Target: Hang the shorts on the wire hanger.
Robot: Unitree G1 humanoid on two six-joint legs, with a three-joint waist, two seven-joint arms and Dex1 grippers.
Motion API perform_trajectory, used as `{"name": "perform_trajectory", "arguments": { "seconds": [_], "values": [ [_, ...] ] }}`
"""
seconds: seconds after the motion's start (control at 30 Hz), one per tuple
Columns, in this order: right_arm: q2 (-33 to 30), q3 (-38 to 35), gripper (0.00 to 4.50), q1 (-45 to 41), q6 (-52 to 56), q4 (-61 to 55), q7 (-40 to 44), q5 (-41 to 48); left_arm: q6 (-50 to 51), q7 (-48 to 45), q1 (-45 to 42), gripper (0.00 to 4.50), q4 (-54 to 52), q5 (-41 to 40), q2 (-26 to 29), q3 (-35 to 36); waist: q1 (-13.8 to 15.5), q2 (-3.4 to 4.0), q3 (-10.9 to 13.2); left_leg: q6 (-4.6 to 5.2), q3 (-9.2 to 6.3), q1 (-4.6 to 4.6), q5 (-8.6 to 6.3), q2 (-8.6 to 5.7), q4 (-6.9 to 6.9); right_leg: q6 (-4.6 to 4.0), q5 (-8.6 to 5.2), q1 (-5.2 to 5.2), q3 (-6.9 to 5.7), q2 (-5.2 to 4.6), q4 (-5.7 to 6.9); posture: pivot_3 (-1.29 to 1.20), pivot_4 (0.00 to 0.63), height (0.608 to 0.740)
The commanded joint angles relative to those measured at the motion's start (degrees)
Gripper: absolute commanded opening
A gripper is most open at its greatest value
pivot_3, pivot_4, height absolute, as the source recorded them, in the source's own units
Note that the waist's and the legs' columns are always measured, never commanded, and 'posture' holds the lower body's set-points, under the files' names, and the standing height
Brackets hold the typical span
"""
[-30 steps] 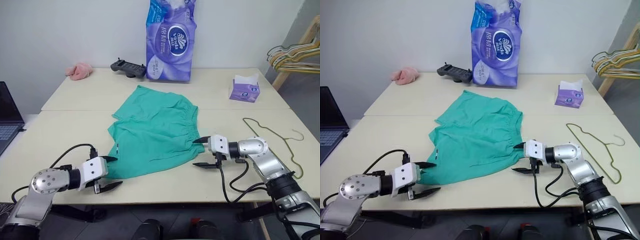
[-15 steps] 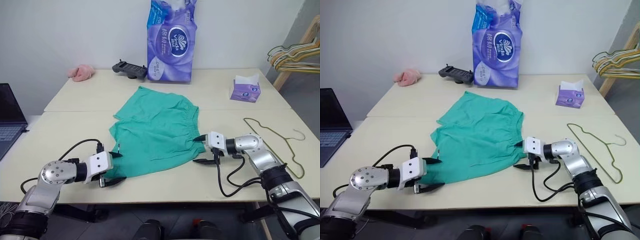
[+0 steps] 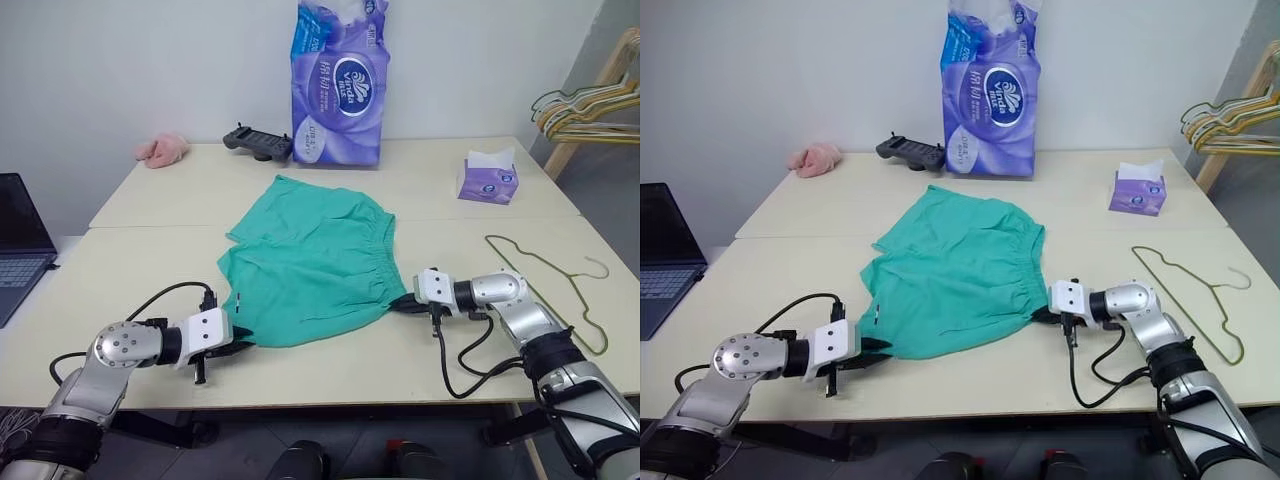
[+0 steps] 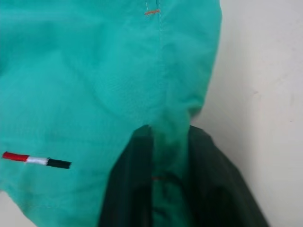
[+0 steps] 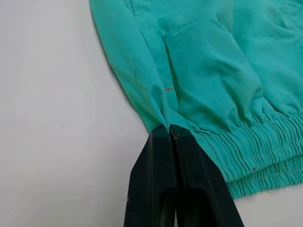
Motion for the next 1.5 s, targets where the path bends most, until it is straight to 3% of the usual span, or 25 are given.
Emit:
{"name": "perform_trajectory", "arguments": {
  "seconds": [0.03, 0.2, 0.43, 0.53, 0.67, 0.73, 0.8, 0.87, 0.9, 0.93, 0.97, 1.07, 1.17, 1.27, 1.3, 1.37, 1.5],
  "values": [
    [0.1, -0.9, 0.00, -2.0, -1.6, 0.1, -0.4, 0.0, 0.6, 1.1, 0.2, 0.04, 2.1, 2.4, 0.6, -0.6, -0.1, 0.00, 0.0, 0.00, 0.00, 0.00, 0.00, 0.00, 0.00, 0.00, 0.00, 0.00, 0.00, 0.00, 0.00, 0.14, 0.067, 0.740],
    [-1.1, -1.2, 0.00, -0.8, -1.7, -1.9, 0.3, 0.6, 1.4, 2.2, 0.3, 0.04, 0.9, 2.3, 0.8, 0.2, -0.1, 0.00, 0.0, 0.00, -0.01, 0.00, 0.00, 0.00, 0.00, 0.00, 0.00, -0.01, 0.00, 0.00, 0.00, 0.14, 0.069, 0.740],
    [-14.2, -4.2, 0.00, 11.9, 14.3, -29.7, 9.5, 10.9, 15.0, -6.2, 9.4, 0.04, -22.2, -9.8, 8.5, 4.3, 0.0, -0.15, 0.2, 0.08, 0.00, -0.17, -0.06, 0.00, 0.00, 0.03, -0.02, -0.09, 0.06, -0.04, -0.13, 0.15, 0.072, 0.740],
    [-22.8, -5.2, 0.00, 15.1, 28.5, -39.3, 15.0, 17.0, 26.6, -16.6, -0.4, 0.04, -23.7, -16.5, 12.7, 0.6, 0.3, -0.29, 0.4, 0.13, -0.16, -0.49, -0.08, 0.02, 0.09, 0.04, -0.03, -0.18, -0.19, -0.04, -0.26, 0.14, 0.067, 0.740],
    [-16.9, -2.6, 0.00, 4.4, 32.1, -29.4, 11.5, 14.7, 23.3, -19.6, -25.3, 0.04, -0.4, -7.2, 2.9, -9.4, 0.2, -0.42, 0.4, 0.37, -0.22, -0.19, 0.08, 0.01, 0.15, 0.22, -0.04, 0.28, -0.73, 0.25, -0.29, 0.12, 0.035, 0.740],
    [-4.5, -2.0, 0.00, -14.7, 20.6, 0.9, -3.0, 6.9, 8.4, 8.0, -49.7, 0.04, 34.1, 9.6, -11.3, -16.4, -0.1, -0.70, 0.2, 0.39, -0.21, 0.38, 0.10, 0.04, 0.08, 0.22, -0.04, 0.83, -0.79, 0.35, -0.33, 0.12, 0.015, 0.740],
    [2.8, -1.5, 0.00, -30.6, 10.4, 25.0, -24.6, -1.1, 2.6, 38.7, -66.9, 0.04, 55.5, 21.2, -19.9, -21.3, -0.2, -1.41, 0.5, 0.02, -0.21, 1.03, 0.31, -0.05, -0.05, -0.13, 0.32, 1.35, -0.69, 0.55, -0.42, 0.12, 0.000, 0.740],
    [3.0, 0.1, 0.00, -43.8, 6.8, 36.8, -56.6, -9.8, 4.5, 60.9, -79.9, 0.04, 63.1, 25.4, -22.0, -21.1, -0.7, -1.95, 0.2, -1.41, -0.29, -0.52, 1.03, 0.51, -0.03, -0.47, 1.27, -0.42, -0.31, 0.69, -0.62, 0.11, 0.000, 0.740],
    [2.6, 0.3, 0.00, -47.6, 5.7, 39.5, -65.0, -12.1, 5.0, 66.0, -83.8, 0.04, 64.8, 25.4, -22.4, -19.5, -1.1, -2.07, 0.2, -1.60, -0.18, -1.33, 0.96, 0.57, 0.08, -0.46, 1.25, -1.29, -0.07, 0.62, -0.35, 0.11, 0.000, 0.740],
    [2.4, 0.4, 0.00, -49.7, 4.9, 41.2, -69.3, -13.6, 5.1, 68.5, -85.8, 0.04, 65.8, 25.4, -22.6, -18.3, -1.4, -2.11, 0.1, -1.65, 0.03, -2.59, 0.95, 0.52, 0.20, -0.46, 1.23, -2.77, 0.05, 0.46, 0.01, 0.08, 0.000, 0.740],
    [1.0, 0.7, 0.00, -53.6, 4.2, 42.0, -73.6, -15.4, 4.8, 72.0, -90.2, 0.04, 66.3, 25.1, -21.9, -16.5, -1.7, -2.17, 0.1, -1.65, 0.09, -3.29, 0.95, 0.46, 0.12, -0.47, 1.23, -3.66, 0.02, 0.37, 0.08, 0.06, 0.000, 0.740],
    [-3.0, 5.5, 0.00, -62.5, -0.3, 42.6, -86.0, -24.5, 1.0, 81.1, -101.6, 0.04, 66.2, 26.9, -19.4, -14.1, -3.2, -2.16, 0.1, -1.64, 0.28, -4.11, 0.96, 0.43, 0.04, -0.55, 1.17, -4.53, -0.13, 0.13, 0.20, 0.08, 0.000, 0.740],
    [-3.5, 3.7, 0.00, -62.2, -6.2, 42.3, -85.2, -24.4, -4.3, 83.8, -104.1, 0.04, 65.8, 30.9, -18.1, -15.8, -4.4, -2.14, -0.2, -1.61, 0.20, -4.44, 0.94, 0.07, -0.05, -0.52, 1.15, -4.94, -0.01, -0.11, -0.10, 0.08, 0.000, 0.740],
    [-2.6, 2.1, 0.00, -56.8, -12.4, 41.7, -73.8, -22.5, -11.8, 79.0, -99.0, 0.04, 65.2, 31.3, -16.7, -15.2, -5.7, -1.96, -0.9, -1.34, 0.31, -3.64, 0.79, -0.09, -0.10, -0.31, 1.03, -4.23, 0.06, -0.18, -0.44, 0.07, 0.000, 0.740],
    [-2.2, 1.2, 0.00, -53.8, -14.4, 41.2, -67.7, -21.1, -14.1, 75.3, -95.6, 0.04, 64.9, 30.3, -15.9, -14.1, -6.0, -1.90, -1.0, -0.83, 0.35, -3.38, 0.49, -0.06, -0.15, 0.01, 0.81, -3.88, 0.03, -0.15, -0.83, 0.06, 0.000, 0.740],
    [-2.2, -1.3, 0.00, -48.1, -18.5, 39.5, -58.7, -17.5, -16.6, 63.6, -87.8, 0.04, 64.6, 26.4, -15.2, -11.2, -6.5, -1.71, -1.0, -0.67, 0.49, -3.02, 0.40, -0.09, -0.20, 0.06, 0.75, -3.50, 0.09, -0.15, -1.06, 0.06, 0.000, 0.740],
    [-1.2, -7.4, 0.00, -36.3, -17.9, 33.0, -42.4, -7.6, -16.5, 40.9, -70.1, 0.04, 62.4, 21.4, -12.8, -8.4, -7.3, -1.50, -0.9, -0.65, 0.92, -2.61, 0.44, -0.11, 0.06, -0.08, 1.26, -3.37, 0.08, -0.07, -0.13, 0.07, 0.016, 0.740]
  ]
}}
